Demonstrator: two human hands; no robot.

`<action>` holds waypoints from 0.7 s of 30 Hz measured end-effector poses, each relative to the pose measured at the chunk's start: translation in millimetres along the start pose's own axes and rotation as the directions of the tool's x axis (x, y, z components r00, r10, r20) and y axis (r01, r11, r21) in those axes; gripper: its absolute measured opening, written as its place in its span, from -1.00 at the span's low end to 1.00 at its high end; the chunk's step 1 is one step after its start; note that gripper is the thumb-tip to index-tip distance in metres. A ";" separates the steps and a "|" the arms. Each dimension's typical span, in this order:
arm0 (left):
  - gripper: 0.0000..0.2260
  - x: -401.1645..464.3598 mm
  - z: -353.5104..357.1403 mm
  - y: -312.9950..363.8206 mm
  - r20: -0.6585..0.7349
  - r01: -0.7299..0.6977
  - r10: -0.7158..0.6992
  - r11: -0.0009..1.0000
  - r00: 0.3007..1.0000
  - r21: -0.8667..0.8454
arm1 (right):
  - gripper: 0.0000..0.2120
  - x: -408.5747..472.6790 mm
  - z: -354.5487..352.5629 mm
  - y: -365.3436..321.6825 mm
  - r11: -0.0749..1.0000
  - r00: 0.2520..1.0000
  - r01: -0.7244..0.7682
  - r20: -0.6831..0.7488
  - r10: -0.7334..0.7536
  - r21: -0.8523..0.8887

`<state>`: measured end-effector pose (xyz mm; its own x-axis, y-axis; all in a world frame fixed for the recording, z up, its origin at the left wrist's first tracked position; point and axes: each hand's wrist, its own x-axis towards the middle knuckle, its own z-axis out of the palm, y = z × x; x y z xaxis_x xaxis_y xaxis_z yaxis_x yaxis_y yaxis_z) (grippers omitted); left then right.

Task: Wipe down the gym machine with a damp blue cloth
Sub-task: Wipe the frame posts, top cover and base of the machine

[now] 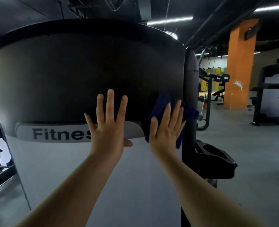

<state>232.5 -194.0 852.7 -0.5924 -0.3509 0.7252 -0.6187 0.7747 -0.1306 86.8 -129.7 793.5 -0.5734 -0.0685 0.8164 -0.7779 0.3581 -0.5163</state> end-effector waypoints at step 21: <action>0.31 -44.0 52.0 -104.5 -0.003 0.353 -0.405 0.801 0.914 -0.484 | -0.45 -44.4 38.8 -109.5 0.701 0.768 0.640 0.298 -0.567 -0.314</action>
<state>296.5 -286.8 799.3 -0.2898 -0.6327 0.7181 -0.4550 0.7512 0.4783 187.5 -202.0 803.8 -0.0755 -0.5333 0.8426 -0.8317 0.4998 0.2418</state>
